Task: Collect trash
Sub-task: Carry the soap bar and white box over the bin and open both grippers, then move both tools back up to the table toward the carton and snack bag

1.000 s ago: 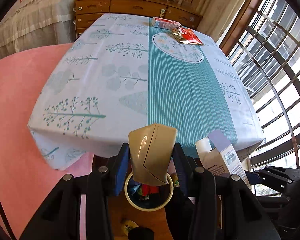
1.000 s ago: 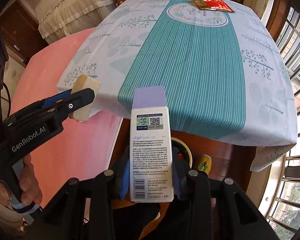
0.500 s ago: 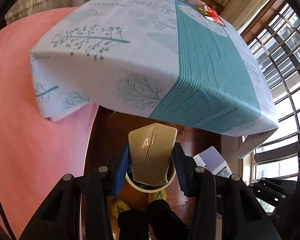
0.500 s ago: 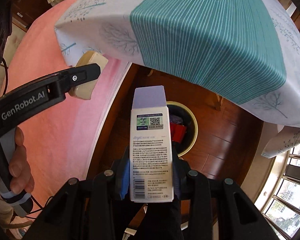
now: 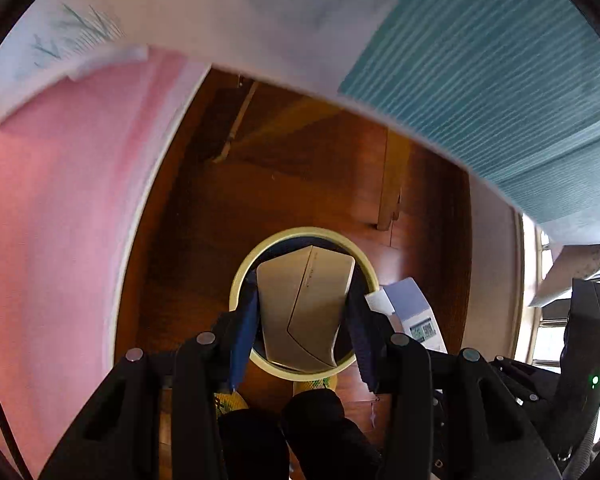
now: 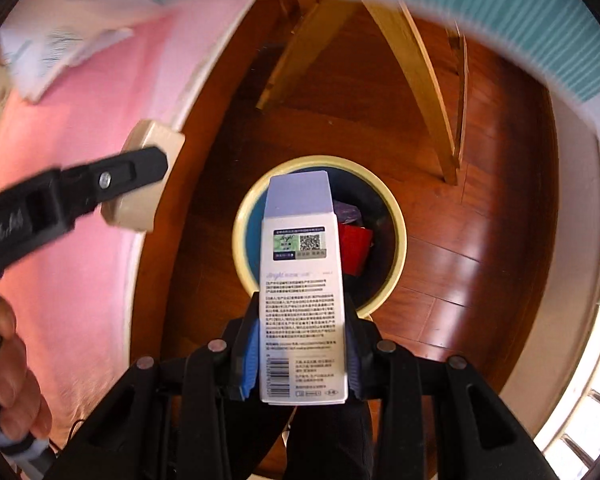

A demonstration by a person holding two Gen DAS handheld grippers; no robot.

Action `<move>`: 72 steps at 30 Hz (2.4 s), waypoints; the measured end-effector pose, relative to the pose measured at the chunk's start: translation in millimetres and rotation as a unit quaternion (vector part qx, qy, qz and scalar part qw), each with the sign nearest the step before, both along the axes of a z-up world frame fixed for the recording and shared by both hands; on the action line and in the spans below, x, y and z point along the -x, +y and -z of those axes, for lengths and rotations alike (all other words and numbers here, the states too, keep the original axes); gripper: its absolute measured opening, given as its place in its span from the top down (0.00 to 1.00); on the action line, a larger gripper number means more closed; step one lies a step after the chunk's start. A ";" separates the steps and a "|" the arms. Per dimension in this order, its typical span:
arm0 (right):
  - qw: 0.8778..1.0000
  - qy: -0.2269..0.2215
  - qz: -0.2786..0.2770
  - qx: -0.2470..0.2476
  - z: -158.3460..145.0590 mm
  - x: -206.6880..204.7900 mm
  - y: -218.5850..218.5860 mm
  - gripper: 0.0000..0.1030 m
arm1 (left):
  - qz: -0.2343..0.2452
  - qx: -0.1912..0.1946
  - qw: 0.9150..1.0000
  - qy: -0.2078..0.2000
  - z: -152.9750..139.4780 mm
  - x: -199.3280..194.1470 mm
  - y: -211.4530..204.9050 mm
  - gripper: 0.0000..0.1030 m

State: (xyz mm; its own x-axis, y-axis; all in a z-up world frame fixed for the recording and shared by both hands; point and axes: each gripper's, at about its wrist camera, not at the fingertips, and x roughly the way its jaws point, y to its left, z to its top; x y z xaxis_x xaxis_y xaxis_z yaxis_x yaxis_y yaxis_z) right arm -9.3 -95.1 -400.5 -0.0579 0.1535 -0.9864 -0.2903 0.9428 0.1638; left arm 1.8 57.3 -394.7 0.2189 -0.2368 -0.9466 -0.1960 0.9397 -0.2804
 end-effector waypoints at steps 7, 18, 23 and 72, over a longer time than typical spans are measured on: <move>0.999 0.002 0.043 -0.019 57.3 -20.8 -9.9 0.65 | 0.015 -0.002 1.000 0.021 67.1 -10.5 -10.2 0.58; 0.995 -0.001 0.102 -0.015 87.6 -31.2 -29.0 0.57 | 0.021 -0.037 0.998 0.036 94.4 -9.7 -17.2 0.20; 0.993 -0.005 0.115 -0.015 65.8 -27.8 -39.0 0.57 | 0.018 -0.046 0.998 0.035 68.6 -6.8 -12.7 0.20; 0.939 -0.285 0.173 -0.079 -384.2 -31.4 -52.4 0.51 | 0.132 -0.137 0.958 -0.216 -400.4 -10.1 5.6 0.20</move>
